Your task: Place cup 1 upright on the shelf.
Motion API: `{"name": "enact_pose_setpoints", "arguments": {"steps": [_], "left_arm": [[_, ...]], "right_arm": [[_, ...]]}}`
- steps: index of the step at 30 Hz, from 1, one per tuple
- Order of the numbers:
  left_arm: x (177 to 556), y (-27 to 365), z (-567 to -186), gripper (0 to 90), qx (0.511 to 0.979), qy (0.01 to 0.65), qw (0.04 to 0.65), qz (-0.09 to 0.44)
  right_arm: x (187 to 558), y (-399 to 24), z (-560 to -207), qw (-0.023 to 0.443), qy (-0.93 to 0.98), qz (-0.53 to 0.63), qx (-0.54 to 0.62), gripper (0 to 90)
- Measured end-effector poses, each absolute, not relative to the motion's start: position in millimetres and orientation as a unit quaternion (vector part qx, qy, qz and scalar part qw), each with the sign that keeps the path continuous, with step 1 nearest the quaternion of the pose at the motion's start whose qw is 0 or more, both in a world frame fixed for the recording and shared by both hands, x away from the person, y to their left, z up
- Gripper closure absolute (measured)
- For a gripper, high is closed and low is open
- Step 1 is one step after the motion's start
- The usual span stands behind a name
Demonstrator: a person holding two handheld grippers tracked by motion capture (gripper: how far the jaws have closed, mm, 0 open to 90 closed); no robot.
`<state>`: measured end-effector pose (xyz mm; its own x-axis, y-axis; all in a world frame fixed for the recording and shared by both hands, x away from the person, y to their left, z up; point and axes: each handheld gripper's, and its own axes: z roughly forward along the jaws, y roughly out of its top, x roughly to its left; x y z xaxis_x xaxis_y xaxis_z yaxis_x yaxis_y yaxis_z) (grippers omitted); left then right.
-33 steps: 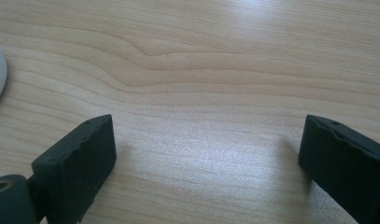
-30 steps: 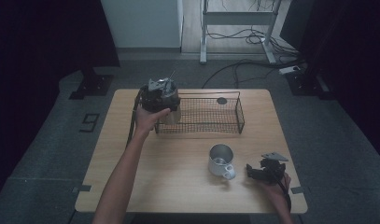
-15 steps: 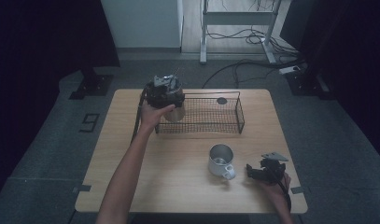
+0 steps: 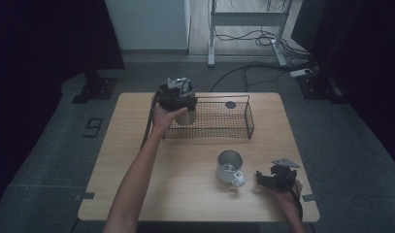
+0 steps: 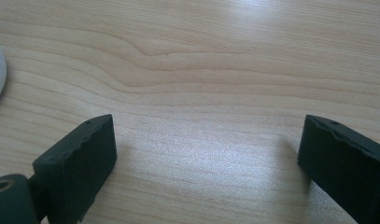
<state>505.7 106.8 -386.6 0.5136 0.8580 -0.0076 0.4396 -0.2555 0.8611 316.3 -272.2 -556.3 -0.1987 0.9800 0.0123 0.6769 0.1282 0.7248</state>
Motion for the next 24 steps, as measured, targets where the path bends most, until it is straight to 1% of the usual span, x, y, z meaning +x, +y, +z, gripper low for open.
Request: {"name": "enact_pose_setpoints", "arguments": {"steps": [24], "left_arm": [[528, 98, -417, 4.1, 0.759, 0.444, 0.407, 0.248]], "right_arm": [[316, -272, -556, 0.245, 0.710, 0.309, 0.584, 4.2]]}}
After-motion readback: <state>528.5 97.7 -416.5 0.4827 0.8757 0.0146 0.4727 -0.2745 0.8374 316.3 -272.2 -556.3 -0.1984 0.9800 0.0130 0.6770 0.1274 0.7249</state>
